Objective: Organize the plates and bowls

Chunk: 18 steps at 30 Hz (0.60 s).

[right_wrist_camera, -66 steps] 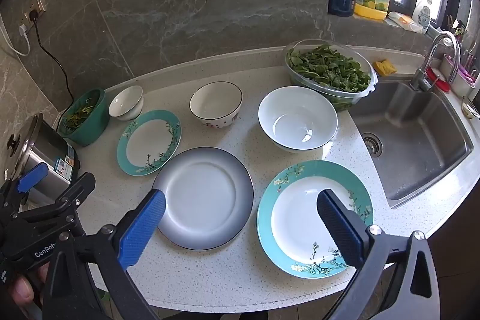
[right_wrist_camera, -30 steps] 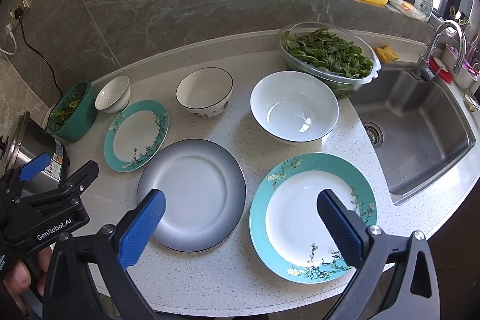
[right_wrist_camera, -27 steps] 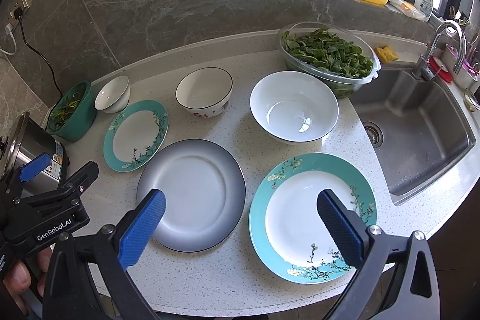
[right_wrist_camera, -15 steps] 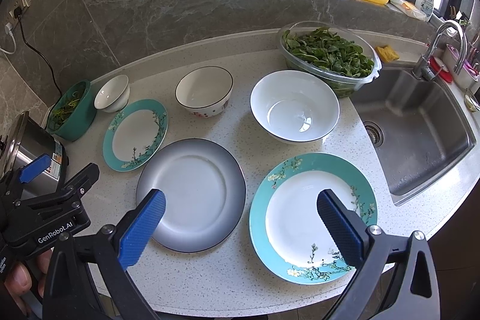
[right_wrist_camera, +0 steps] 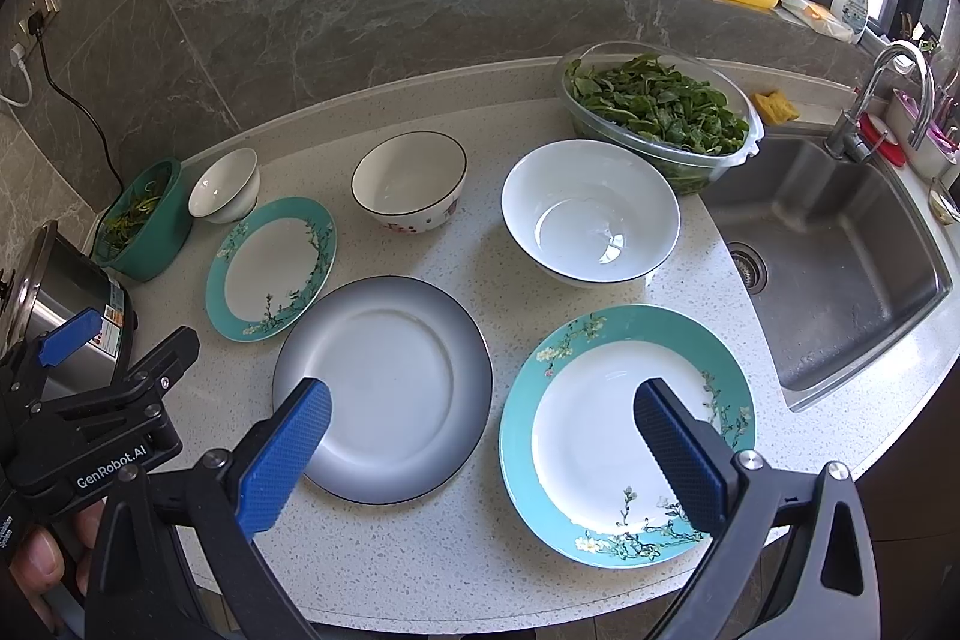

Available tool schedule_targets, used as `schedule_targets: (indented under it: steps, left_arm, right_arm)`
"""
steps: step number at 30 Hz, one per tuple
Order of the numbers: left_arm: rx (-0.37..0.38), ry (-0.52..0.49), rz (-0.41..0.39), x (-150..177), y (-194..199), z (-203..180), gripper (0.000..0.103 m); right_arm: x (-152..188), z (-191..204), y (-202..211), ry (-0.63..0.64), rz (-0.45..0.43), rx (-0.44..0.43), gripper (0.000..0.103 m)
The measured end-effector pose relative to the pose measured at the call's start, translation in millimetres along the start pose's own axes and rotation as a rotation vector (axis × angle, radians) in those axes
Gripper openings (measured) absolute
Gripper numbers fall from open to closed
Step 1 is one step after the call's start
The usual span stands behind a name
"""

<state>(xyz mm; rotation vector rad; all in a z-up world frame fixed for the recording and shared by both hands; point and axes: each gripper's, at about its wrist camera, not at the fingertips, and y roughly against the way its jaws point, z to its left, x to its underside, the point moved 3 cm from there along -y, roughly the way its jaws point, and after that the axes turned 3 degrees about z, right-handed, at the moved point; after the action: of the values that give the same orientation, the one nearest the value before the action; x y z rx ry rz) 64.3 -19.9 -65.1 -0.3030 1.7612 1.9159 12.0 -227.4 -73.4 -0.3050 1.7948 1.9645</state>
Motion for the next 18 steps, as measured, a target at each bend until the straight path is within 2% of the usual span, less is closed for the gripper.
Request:
schedule_targets:
  steps: [18]
  left_arm:
    - [-0.001,-0.001,0.0,2.9,-1.0,2.1,0.103]
  right_arm:
    - [0.7,1.5,-0.8,0.001,0.0,0.001,0.103]
